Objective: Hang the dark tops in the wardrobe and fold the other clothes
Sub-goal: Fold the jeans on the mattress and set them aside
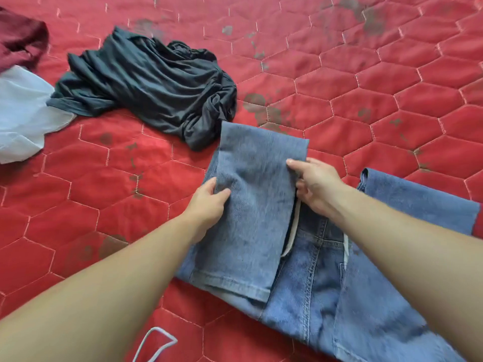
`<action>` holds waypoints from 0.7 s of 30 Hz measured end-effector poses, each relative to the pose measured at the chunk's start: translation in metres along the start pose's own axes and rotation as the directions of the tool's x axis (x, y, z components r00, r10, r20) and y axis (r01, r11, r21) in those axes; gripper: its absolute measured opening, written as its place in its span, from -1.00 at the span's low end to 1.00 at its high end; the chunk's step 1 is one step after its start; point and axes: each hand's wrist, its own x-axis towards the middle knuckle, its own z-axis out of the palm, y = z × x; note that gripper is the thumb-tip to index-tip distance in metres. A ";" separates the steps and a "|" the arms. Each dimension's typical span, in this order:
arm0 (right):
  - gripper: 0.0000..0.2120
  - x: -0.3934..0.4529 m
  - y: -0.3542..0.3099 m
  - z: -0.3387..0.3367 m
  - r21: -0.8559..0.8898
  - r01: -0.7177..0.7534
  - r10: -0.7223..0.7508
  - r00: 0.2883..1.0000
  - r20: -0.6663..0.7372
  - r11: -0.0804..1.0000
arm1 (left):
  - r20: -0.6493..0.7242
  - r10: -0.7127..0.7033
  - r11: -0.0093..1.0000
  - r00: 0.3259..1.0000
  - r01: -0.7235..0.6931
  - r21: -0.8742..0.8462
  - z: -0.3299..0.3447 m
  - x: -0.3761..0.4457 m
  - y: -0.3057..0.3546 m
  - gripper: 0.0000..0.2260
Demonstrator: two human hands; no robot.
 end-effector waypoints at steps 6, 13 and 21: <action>-0.75 0.029 -0.035 -0.019 -0.688 0.210 -0.413 0.899 -0.143 0.695 | -0.167 0.032 0.980 0.985 0.001 0.199 0.002 0.021 0.022 -0.73; -0.42 0.057 -0.066 0.001 -0.918 0.307 -0.218 0.942 0.255 0.250 | 0.138 0.627 0.429 0.767 -0.488 0.760 0.015 0.002 0.020 -0.67; -0.82 -0.027 -0.018 0.013 -0.698 0.693 -0.670 0.434 0.602 -0.179 | 0.015 -0.152 0.904 0.988 0.146 -0.401 0.008 -0.006 0.036 -0.65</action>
